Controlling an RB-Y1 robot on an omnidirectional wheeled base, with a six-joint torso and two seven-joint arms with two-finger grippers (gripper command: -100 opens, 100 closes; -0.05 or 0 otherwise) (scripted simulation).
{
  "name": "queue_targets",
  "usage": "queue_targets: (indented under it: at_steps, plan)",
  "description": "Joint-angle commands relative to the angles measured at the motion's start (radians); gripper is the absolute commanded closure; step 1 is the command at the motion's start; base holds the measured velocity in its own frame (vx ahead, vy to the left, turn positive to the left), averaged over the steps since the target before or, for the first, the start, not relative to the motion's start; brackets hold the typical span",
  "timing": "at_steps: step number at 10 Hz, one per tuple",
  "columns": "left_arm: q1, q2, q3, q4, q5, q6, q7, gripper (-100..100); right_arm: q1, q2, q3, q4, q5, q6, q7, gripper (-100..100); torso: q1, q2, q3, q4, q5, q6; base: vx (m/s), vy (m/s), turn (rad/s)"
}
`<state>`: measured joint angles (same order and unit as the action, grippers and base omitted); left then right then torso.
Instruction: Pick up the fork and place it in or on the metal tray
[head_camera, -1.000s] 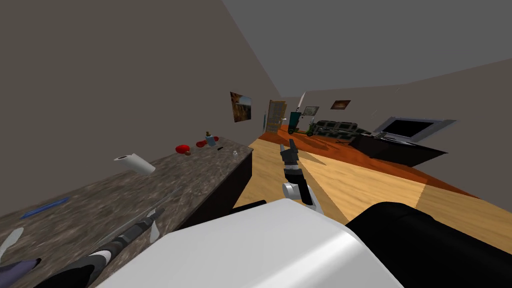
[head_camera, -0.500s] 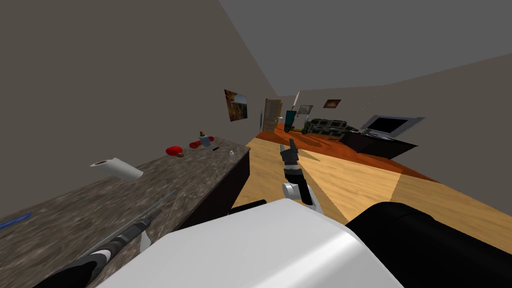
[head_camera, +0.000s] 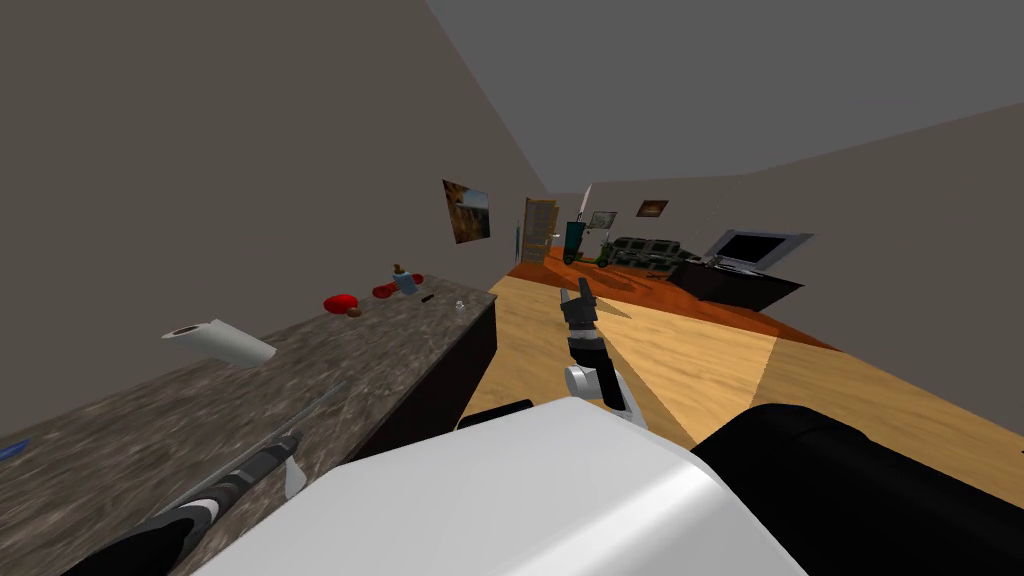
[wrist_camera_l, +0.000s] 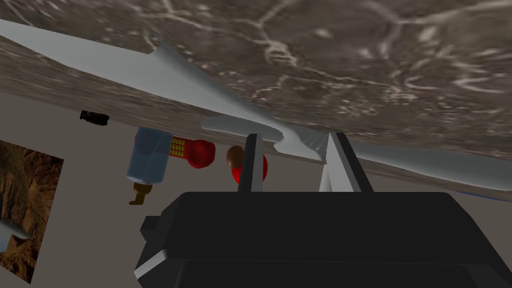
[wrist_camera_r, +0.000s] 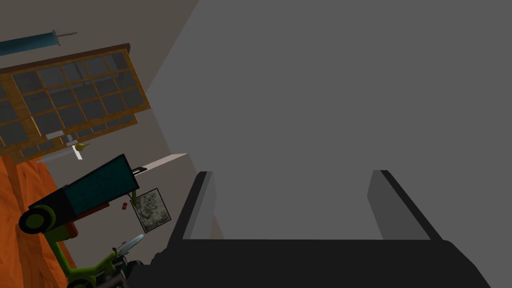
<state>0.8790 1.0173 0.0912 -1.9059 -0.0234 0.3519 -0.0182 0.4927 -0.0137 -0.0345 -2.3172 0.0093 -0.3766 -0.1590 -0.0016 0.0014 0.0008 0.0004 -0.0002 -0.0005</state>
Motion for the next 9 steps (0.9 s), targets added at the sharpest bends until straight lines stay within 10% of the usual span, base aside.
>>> queue_targets:
  at_steps: [1, 3, 4, 5, 9]
  plan:
    - [0.000, 0.000, 0.000, 0.000, 0.000, 0.000, 0.000, 100, 0.000, 0.000, 0.000, 0.000, 0.000, 0.000, 0.000, 0, 0.000, 0.000, 0.000, 0.000, 0.000, 0.000, 0.000, 0.000, 0.000]
    - [0.000, 0.000, 0.000, -0.001, 0.000, 0.000, 0.001, 100, 0.000, 0.000, 0.000, 0.000, 0.000, 0.000, 0.000, 0, 0.001, 0.000, 0.000, 0.000, 0.000, 0.000, 0.000, 0.000, 0.000]
    - [0.000, 0.000, 0.000, -0.001, 0.000, 0.000, 0.001, 0, 0.000, 0.000, 0.000, 0.000, 0.000, 0.000, 0.000, 0, 0.001, 0.000, 0.000, 0.000, 0.000, 0.000, 0.000, 0.000, 0.000]
    - [0.020, 0.004, 0.004, -0.032, -0.009, -0.001, -0.003, 100, 0.000, 0.000, 0.000, 0.000, 0.000, 0.000, 0.000, 0, 0.001, 0.000, 0.000, 0.000, 0.000, -0.001, 0.040, 0.001, 0.234]
    - [0.056, 0.011, 0.011, -0.085, -0.024, -0.002, -0.008, 100, 0.000, 0.000, 0.000, 0.000, 0.000, 0.000, 0.000, 0, 0.001, -0.004, -0.002, -0.001, 0.000, 0.000, 0.065, 0.003, 0.147]
